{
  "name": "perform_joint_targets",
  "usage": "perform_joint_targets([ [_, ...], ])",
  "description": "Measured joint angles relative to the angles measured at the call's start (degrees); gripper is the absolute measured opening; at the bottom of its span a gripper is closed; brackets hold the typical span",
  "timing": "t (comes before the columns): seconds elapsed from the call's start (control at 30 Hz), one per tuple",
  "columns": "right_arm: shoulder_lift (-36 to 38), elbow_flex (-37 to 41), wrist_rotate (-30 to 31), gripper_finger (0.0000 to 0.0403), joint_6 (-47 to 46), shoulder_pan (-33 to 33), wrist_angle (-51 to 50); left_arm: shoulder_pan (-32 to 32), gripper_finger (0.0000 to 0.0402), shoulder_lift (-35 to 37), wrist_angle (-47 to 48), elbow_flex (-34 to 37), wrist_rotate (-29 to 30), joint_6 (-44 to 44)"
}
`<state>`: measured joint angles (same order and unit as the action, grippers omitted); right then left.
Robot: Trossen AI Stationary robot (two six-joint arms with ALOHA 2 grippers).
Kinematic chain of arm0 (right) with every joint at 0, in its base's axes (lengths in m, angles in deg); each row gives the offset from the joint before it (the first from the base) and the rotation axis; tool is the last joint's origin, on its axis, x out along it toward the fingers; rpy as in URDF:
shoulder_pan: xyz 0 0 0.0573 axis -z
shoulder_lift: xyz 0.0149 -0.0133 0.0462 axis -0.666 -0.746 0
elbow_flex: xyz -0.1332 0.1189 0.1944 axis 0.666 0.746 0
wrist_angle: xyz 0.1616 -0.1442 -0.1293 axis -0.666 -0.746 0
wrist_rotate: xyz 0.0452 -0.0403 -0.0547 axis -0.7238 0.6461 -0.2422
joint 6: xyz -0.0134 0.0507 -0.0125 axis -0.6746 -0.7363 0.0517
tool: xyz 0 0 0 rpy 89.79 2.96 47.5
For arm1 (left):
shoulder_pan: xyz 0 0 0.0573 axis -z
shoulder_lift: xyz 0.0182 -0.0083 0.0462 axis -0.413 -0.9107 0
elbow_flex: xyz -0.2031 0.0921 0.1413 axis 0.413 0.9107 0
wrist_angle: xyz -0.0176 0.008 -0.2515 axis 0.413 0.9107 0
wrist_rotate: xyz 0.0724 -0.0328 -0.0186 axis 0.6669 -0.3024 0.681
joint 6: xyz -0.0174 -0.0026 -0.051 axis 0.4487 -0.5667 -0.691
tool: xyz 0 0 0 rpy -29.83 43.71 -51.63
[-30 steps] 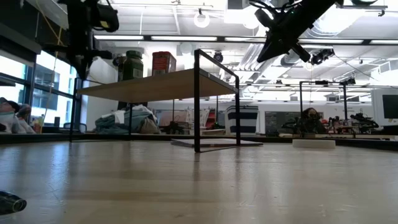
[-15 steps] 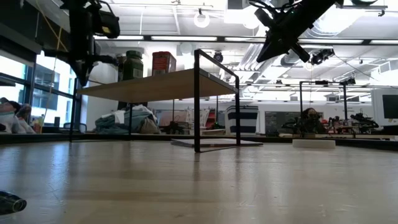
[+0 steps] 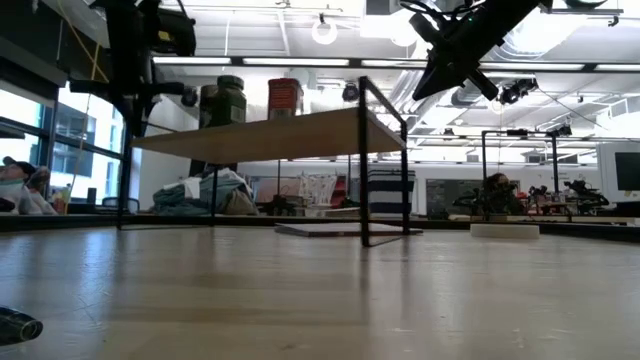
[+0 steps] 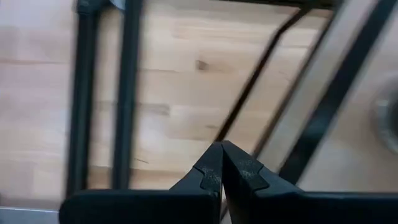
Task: Shelf spices
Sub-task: Move the shelf to the center of the table
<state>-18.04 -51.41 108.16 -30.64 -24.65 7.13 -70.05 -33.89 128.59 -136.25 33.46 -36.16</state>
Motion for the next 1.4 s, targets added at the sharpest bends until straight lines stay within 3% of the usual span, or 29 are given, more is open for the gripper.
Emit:
perform_joint_targets([
  [0.3, 0.00, 0.00, 0.01, 0.0000, 1.03, 0.00, 0.02, 8.67, 0.0000, 2.75, 6.34, -0.01, -0.22, -4.62],
  [0.83, 0.00, 0.00, -2.17, 0.0000, 1.17, 0.00, -0.08, 26.90, 0.0000, 2.57, 5.94, -0.06, -0.31, -18.97],
  [1.1, -0.02, -0.01, -3.85, 0.0000, -3.33, -0.02, -10.61, 38.37, 0.0000, 2.49, 5.86, -0.06, -1.01, -28.35],
  [1.4, 4.55, 0.00, -2.14, 0.0000, 0.51, -0.33, -11.46, 47.78, 0.0000, 2.29, 5.72, -0.08, -0.51, -37.32],
])
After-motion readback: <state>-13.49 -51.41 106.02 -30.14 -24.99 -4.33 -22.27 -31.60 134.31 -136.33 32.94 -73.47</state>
